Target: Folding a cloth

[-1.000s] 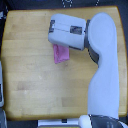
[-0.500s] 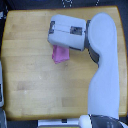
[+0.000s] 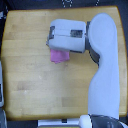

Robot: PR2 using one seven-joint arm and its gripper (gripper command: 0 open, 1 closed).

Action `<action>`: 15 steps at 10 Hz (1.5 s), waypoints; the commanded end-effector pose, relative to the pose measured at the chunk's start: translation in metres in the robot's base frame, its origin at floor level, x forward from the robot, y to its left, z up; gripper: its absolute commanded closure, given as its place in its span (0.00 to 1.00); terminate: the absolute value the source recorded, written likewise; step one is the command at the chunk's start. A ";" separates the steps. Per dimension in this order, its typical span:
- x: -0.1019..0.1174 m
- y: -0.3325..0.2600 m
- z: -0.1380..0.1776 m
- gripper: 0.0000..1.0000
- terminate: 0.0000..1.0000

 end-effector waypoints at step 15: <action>0.136 -0.180 0.207 0.00 0.00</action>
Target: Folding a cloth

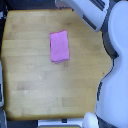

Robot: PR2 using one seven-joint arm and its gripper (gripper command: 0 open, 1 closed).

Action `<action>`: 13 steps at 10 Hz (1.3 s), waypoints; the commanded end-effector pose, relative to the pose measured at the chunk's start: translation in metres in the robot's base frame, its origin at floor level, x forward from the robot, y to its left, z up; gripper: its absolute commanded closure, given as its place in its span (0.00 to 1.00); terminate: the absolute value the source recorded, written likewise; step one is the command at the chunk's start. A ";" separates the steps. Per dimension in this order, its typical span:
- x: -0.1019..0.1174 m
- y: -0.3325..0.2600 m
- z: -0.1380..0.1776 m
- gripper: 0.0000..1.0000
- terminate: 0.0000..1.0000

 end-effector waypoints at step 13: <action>-0.070 -0.280 0.020 0.00 0.00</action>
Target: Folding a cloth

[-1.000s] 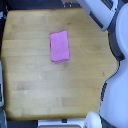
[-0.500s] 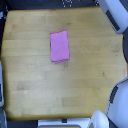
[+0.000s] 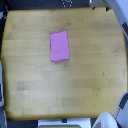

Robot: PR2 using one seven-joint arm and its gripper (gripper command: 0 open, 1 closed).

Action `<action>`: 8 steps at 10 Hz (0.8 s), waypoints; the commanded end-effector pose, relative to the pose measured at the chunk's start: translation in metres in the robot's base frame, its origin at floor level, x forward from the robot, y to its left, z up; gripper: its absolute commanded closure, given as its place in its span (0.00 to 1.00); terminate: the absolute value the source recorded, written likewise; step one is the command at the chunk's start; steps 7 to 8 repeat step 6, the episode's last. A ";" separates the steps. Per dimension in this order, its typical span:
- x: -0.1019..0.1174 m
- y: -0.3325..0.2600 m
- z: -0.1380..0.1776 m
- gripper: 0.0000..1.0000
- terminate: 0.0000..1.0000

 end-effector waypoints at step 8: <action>-0.058 -0.038 -0.036 0.00 1.00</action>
